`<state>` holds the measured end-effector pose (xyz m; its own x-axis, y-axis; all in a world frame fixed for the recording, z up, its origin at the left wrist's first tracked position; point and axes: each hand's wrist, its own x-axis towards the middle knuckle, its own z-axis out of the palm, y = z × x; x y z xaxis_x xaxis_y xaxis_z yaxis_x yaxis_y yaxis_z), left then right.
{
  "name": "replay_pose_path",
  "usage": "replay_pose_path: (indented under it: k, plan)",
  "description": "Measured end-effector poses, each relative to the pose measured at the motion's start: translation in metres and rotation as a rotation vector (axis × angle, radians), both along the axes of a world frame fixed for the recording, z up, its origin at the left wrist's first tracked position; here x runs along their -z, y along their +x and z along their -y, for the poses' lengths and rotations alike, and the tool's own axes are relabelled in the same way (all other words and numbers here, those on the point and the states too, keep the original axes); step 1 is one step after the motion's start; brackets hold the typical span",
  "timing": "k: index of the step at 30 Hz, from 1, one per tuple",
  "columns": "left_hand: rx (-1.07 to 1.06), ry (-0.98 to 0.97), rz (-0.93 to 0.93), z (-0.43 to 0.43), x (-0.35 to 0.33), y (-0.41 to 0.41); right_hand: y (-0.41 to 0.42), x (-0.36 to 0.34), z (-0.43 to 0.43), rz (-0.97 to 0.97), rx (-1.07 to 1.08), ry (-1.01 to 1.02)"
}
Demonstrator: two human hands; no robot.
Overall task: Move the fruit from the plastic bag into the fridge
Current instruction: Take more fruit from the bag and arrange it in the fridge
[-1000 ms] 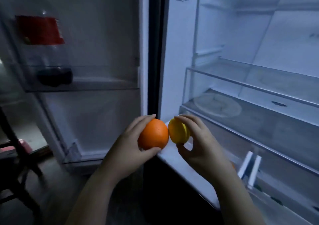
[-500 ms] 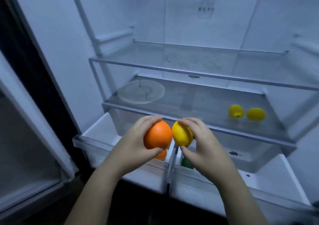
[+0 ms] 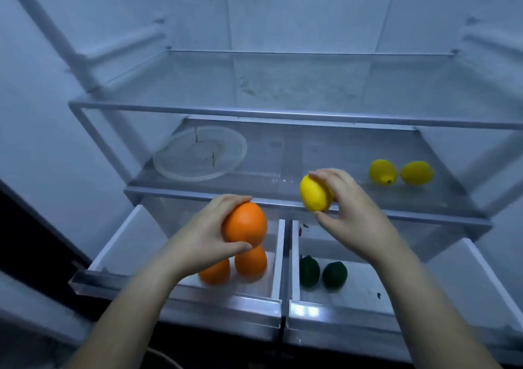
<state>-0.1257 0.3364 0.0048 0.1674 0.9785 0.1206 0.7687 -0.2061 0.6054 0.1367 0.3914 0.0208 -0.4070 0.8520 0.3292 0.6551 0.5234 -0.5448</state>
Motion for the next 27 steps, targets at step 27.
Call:
replay_pose_path:
  k: [27]
  plan:
    - [-0.063,-0.477,-0.34,-0.076,0.099,-0.042,-0.059,0.039,-0.082,-0.028,0.121,-0.113]
